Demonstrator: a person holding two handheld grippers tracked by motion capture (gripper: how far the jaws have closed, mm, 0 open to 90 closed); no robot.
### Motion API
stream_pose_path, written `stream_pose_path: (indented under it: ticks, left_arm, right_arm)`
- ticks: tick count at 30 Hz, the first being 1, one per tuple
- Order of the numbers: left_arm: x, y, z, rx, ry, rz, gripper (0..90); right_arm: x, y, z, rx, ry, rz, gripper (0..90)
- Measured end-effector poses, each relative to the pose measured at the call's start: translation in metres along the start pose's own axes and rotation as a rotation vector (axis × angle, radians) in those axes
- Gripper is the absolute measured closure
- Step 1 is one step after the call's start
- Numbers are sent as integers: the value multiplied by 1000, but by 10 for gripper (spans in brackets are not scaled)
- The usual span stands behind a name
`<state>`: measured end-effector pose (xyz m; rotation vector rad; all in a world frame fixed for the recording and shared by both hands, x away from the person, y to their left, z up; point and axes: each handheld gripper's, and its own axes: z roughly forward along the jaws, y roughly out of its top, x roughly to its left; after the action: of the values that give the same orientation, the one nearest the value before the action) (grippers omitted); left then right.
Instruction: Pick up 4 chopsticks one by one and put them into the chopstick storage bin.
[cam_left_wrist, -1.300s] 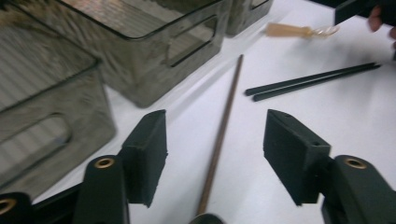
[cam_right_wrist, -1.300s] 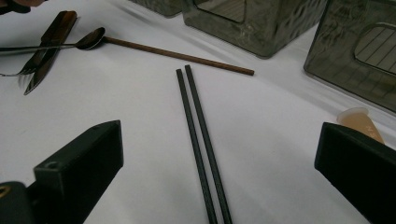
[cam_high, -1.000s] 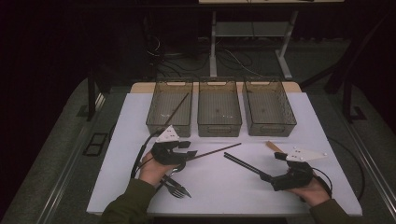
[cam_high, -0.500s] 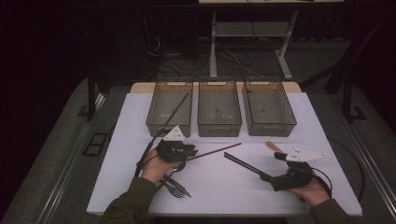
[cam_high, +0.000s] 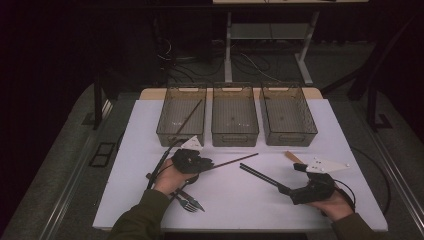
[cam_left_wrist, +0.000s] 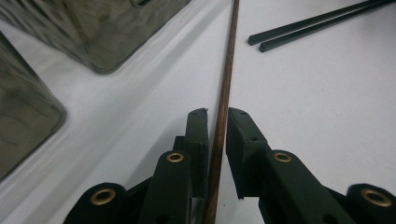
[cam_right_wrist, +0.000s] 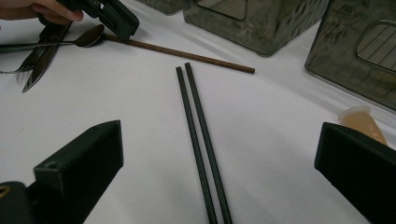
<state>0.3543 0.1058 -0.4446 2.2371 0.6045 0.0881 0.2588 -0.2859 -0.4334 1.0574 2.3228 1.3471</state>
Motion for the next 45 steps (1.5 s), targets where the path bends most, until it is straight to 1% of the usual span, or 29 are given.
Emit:
stream_pose_path:
  ticks: [3, 5, 9, 11, 13, 14, 20, 21, 22, 26, 27, 28, 33, 38, 40, 45]
  left_arm:
    - [-1, 0, 2, 1, -3, 0, 786]
    - [0, 0, 2, 11, -3, 17, 793]
    - [0, -1, 3, 16, -4, 0, 798]
    - [0, -1, 4, 21, -3, 4, 800]
    - [0, -1, 5, 30, -2, 20, 803]
    - [-1, -1, 5, 33, -2, 6, 805]
    - [-1, -1, 6, 41, 3, 22, 818]
    - [-1, -1, 6, 42, 5, 25, 818]
    - [-1, -1, 6, 41, 6, 36, 819]
    - [-1, -1, 6, 41, 5, 43, 826]
    - [-1, -1, 6, 41, 6, 51, 829]
    - [-2, -1, 6, 43, 6, 42, 833]
    - [-1, -1, 6, 46, 7, 58, 842]
    - [-1, -1, 6, 39, 1, 54, 843]
    - [-1, -1, 6, 39, 8, 65, 844]
    - [2, -1, 3, 33, 18, 66, 844]
  right_arm:
    - [0, 0, 0, 0, 0, 0, 12]
    - [0, 0, 0, 0, 0, -1, 12]
    - [0, 0, 0, 0, -2, 0, 12]
    - [0, 0, 0, 0, 0, 0, 12]
    - [0, 0, 0, 1, 0, -1, 12]
    - [0, 0, 0, 1, 0, -1, 12]
    - [0, 0, 0, 1, -3, -1, 12]
    - [0, 0, 0, 1, -3, -1, 12]
    - [0, 0, 0, 1, -3, -1, 12]
    - [0, 0, 0, 1, -3, -1, 12]
    - [0, 0, 0, 2, -3, 0, 12]
    - [0, 0, 0, 2, -3, -1, 12]
    - [0, 0, 0, 2, -3, -1, 12]
    - [0, 0, 0, 3, -2, -1, 12]
    - [1, 0, 0, 3, -2, -1, 12]
    - [0, 0, 0, 2, 0, -1, 12]
